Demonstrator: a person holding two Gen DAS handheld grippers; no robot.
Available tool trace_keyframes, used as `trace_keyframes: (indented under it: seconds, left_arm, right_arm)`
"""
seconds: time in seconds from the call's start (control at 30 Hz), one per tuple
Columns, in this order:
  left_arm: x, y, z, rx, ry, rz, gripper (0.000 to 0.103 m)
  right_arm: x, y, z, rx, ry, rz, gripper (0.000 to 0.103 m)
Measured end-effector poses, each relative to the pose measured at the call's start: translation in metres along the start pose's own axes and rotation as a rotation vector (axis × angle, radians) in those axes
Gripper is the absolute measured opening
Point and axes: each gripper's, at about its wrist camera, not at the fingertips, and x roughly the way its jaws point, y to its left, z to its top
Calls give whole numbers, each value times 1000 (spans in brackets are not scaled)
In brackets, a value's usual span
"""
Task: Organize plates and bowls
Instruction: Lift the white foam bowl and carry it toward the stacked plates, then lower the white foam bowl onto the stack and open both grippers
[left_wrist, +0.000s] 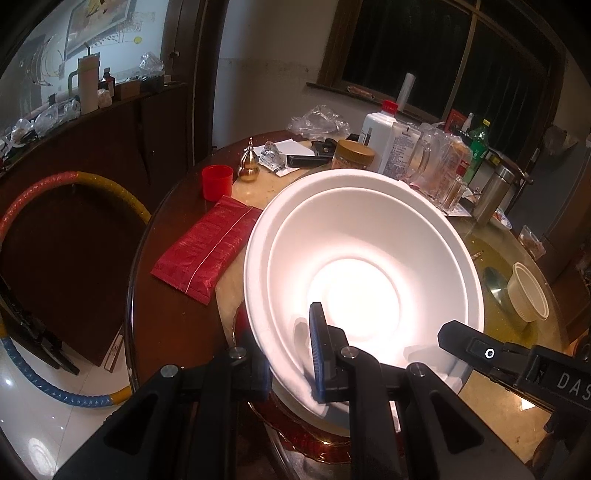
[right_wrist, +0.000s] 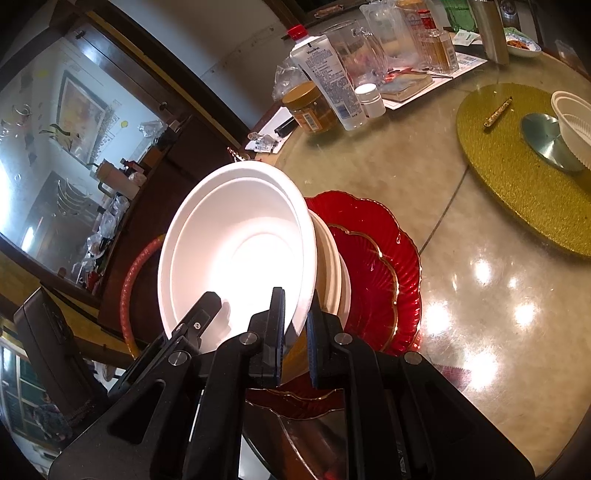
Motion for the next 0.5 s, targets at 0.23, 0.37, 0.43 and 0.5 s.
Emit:
trace_keyframes:
  seconds: [0.23, 0.37, 0.43, 0.5]
  left_arm:
    - [0, -1, 0, 7, 1, 7, 16]
    - [-1, -2, 1, 18, 0, 15, 16]
    - [-2, -2, 2, 22, -2, 20, 17]
    - [-2, -3, 2, 32, -2, 26, 17]
  right_arm:
    - [2, 0, -1, -3, 3, 7, 10]
    - [2, 2, -2, -7, 18, 8, 13]
    - [3, 2, -1, -5, 25, 14, 14]
    - [2, 2, -1, -6, 22, 18, 14]
